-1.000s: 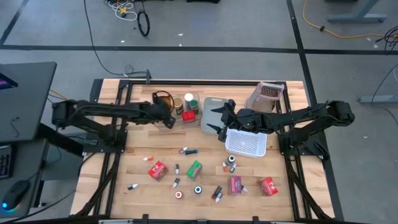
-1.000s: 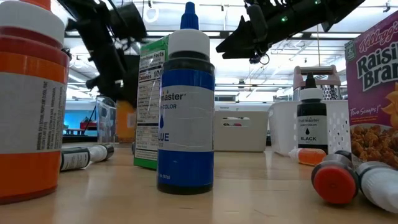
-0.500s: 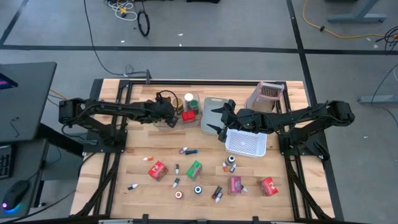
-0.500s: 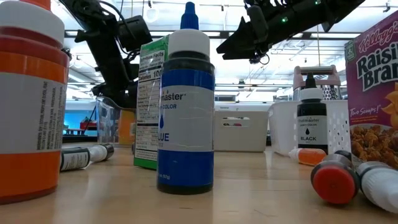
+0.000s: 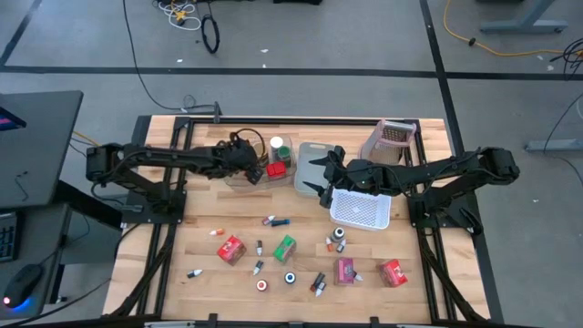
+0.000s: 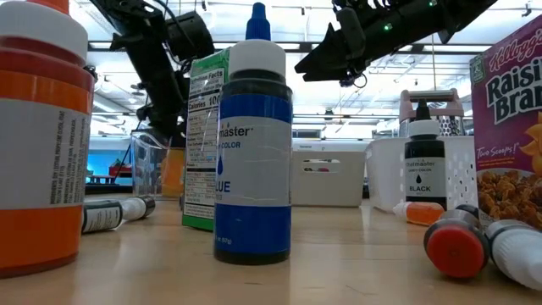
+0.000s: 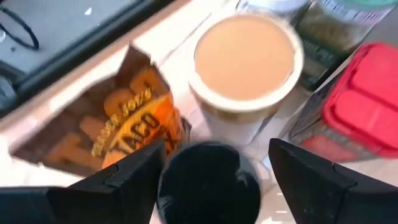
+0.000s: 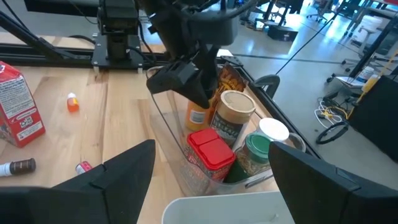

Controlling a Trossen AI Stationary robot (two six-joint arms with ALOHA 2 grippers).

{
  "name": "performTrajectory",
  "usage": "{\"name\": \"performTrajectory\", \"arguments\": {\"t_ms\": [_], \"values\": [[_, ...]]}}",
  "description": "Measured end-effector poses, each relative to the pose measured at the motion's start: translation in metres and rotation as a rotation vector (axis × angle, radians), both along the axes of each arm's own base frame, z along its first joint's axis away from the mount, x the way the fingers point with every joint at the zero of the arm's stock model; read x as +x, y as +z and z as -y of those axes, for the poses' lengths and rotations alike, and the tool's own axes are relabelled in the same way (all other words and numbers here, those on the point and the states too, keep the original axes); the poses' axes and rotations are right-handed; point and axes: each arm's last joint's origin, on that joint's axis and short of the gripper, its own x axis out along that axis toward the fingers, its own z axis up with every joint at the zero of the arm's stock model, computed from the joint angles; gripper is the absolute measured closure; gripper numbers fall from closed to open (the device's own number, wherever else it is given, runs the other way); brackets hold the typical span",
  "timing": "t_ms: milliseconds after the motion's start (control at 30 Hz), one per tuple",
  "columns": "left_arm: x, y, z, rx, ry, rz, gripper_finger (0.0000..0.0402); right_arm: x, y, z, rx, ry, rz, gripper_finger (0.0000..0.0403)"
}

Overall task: Pick & Place Kitchen Items
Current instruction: Put the black seasoning bottle into the transparent bin, then put the green cereal box into the white bin

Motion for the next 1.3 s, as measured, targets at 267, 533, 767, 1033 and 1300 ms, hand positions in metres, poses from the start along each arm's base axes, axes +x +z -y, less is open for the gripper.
{"name": "performTrajectory", "arguments": {"t_ms": [267, 533, 767, 1033, 1300], "values": [[0.001, 0.034, 0.000, -0.033, -0.036, -0.122, 0.0104, 0.000, 0.000, 0.000, 0.000, 0.000, -0.005, 0.0080], [0.009, 0.086, 0.016, 0.114, -0.058, -0.049, 0.0104, 0.000, 0.000, -0.002, 0.070, 0.059, 0.008, 0.0080], [0.013, 0.113, 0.057, 0.181, -0.277, 0.112, 0.0104, 0.001, -0.001, -0.007, 0.161, 0.202, 0.011, 0.0080], [0.024, 0.115, 0.104, 0.253, -0.545, 0.196, 0.0104, 0.000, -0.001, -0.021, 0.262, 0.480, -0.005, 0.0080], [0.023, 0.088, 0.133, 0.235, -0.748, 0.233, 0.0104, -0.001, 0.001, -0.046, 0.171, 0.638, 0.003, 0.0080]]}}
